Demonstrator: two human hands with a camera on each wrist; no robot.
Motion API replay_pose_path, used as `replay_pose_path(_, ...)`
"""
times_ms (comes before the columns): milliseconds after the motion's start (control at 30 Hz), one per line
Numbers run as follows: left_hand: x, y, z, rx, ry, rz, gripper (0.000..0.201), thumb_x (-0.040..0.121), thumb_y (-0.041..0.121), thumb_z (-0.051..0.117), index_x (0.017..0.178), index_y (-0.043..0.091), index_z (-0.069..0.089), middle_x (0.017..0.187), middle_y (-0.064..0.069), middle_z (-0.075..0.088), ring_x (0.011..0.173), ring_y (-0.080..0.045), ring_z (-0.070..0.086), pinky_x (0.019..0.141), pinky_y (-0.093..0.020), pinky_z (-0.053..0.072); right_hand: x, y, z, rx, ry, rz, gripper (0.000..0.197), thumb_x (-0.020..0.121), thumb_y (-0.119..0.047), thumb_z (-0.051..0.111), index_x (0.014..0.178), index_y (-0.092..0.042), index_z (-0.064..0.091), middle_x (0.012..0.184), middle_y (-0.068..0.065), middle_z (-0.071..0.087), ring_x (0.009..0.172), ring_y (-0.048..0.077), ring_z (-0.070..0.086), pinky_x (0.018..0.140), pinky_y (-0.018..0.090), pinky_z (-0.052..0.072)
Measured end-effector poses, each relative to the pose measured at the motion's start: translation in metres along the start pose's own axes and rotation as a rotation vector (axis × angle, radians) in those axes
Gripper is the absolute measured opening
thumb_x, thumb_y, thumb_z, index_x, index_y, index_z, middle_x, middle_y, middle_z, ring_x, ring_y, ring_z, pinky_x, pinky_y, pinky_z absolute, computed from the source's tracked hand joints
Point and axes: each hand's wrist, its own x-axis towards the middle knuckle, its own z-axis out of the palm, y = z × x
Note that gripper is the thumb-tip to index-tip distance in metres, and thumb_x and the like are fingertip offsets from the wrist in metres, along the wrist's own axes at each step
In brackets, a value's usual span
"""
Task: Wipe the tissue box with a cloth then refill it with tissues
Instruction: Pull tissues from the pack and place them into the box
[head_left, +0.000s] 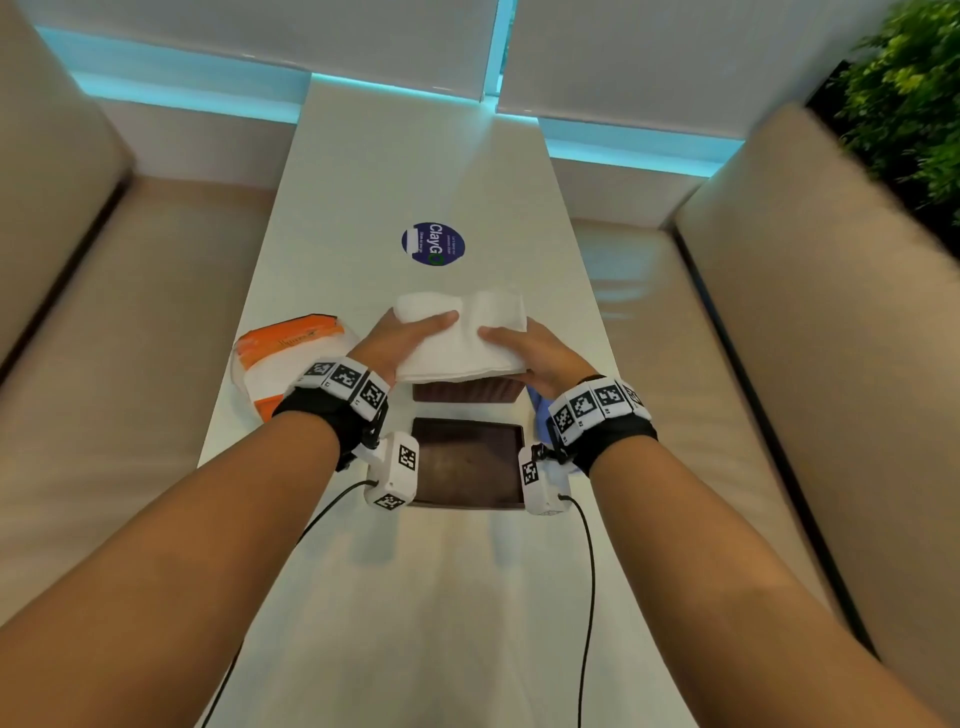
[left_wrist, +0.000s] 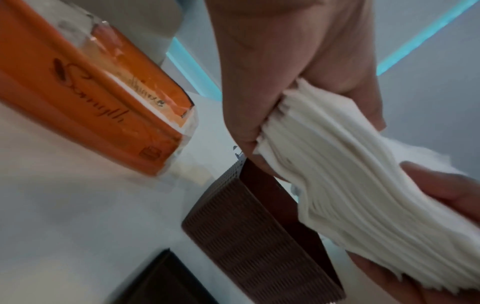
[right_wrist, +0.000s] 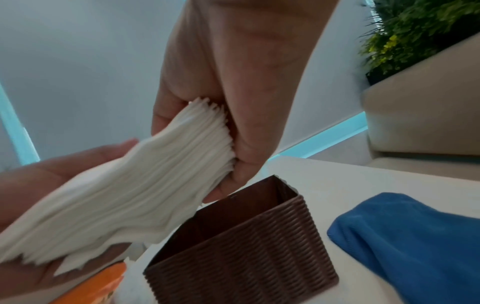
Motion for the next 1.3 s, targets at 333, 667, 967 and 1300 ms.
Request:
replay_pose_path(333, 0.036, 0.017, 0.011, 0.417, 0.061, 0.042, 0.038, 0.095, 0.001, 0.05, 0.133, -0.004, 0.048, 0.132, -0.018, 0.056, 0.12, -0.03, 0.055, 0.1, -0.034, 0.043, 0.031, 0.005, -0.011, -0.15, 0.325, 0.057, 0.045, 0.097, -0.026, 0.044, 0.132, 0.003, 0.047, 0.131, 0.019, 0.055, 0.104, 0.028, 0.055, 0.08, 0.033, 0.047)
replay_pose_path(667, 0.044, -0.007, 0.035, 0.985, 0.11, -0.025, 0.043, 0.099, 0.007, 0.041, 0.137, -0.01, 0.028, 0.14, -0.027, 0.044, 0.129, -0.038, 0.046, 0.101, -0.038, 0.038, 0.043, 0.001, -0.002, -0.556, 0.442, 0.149, 0.041, 0.102, -0.018, 0.033, 0.13, 0.01, 0.045, 0.138, 0.024, 0.048, 0.128, 0.036, 0.046, 0.103, 0.033, 0.037)
replay_pose_path(967, 0.045, -0.023, 0.041, 0.947, 0.27, -0.012, 0.061, 0.095, 0.007, 0.053, 0.144, -0.005, 0.019, 0.135, -0.027, 0.051, 0.125, -0.039, 0.051, 0.099, -0.04, 0.043, 0.05, 0.011, 0.016, -0.767, 0.451, 0.18, 0.037, 0.102, -0.01, 0.033, 0.133, 0.01, 0.037, 0.14, 0.024, 0.045, 0.131, 0.035, 0.045, 0.107, 0.035, 0.035)
replay_pose_path(1300, -0.034, -0.032, -0.005, 0.904, 0.161, 0.335, 0.052, 0.092, 0.01, 0.058, 0.141, 0.006, 0.041, 0.147, -0.012, 0.044, 0.138, -0.026, 0.04, 0.112, -0.029, 0.028, 0.05, 0.018, 0.034, -1.055, 0.488, 0.108, 0.062, 0.096, -0.013, 0.044, 0.146, 0.008, 0.013, 0.144, 0.023, 0.039, 0.13, 0.033, 0.046, 0.104, 0.037, 0.041)
